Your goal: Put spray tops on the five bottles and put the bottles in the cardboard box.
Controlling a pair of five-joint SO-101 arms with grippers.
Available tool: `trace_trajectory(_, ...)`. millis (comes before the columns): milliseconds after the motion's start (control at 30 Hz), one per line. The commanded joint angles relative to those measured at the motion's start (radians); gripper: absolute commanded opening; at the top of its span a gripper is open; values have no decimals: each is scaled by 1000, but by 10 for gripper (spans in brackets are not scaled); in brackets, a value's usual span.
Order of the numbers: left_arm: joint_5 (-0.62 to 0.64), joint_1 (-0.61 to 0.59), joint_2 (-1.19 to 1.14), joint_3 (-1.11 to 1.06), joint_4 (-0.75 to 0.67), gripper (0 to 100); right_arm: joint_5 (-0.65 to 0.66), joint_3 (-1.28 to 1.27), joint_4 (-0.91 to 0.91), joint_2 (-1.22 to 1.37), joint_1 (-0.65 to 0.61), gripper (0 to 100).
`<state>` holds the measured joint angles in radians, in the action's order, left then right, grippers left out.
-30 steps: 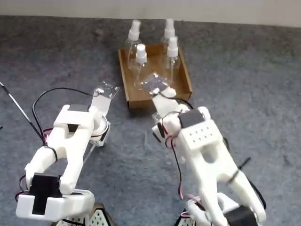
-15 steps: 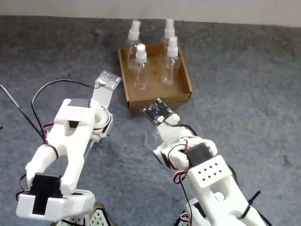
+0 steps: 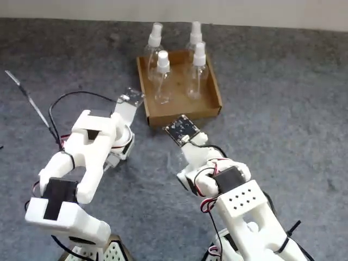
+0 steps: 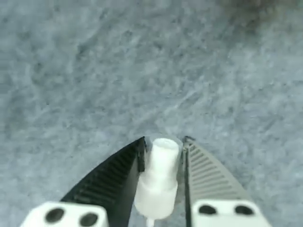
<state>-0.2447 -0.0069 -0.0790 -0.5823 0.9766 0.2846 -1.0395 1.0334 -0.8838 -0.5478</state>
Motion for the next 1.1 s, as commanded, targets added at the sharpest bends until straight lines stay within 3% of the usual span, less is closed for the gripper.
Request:
trace_trajectory(0,5,-24,8,36,-15,2,-9,8,-24,-28,-8,4)
trace_trajectory(100,9,-24,81,67,17,3,-9,8,-25,-30,-8,4)
trace_trajectory(233,14,-22,262,188,167,3,-9,8,-30,-28,-10,4)
trace_trajectory(467,147,-18,674,332,290,4,-3,8,-113,-35,-8,4)
trace_trajectory(600,207,-19,855,328,285,4,-3,7,-110,-35,-7,4)
trace_trajectory(767,400,-16,1007,326,285,4,-11,16,-176,-35,-33,4)
trace_trajectory(867,460,-18,1089,289,253,4,-64,8,-312,-35,-111,4)
trace_trajectory(1067,479,-21,1305,62,31,4,-95,-44,-625,-25,-254,4)
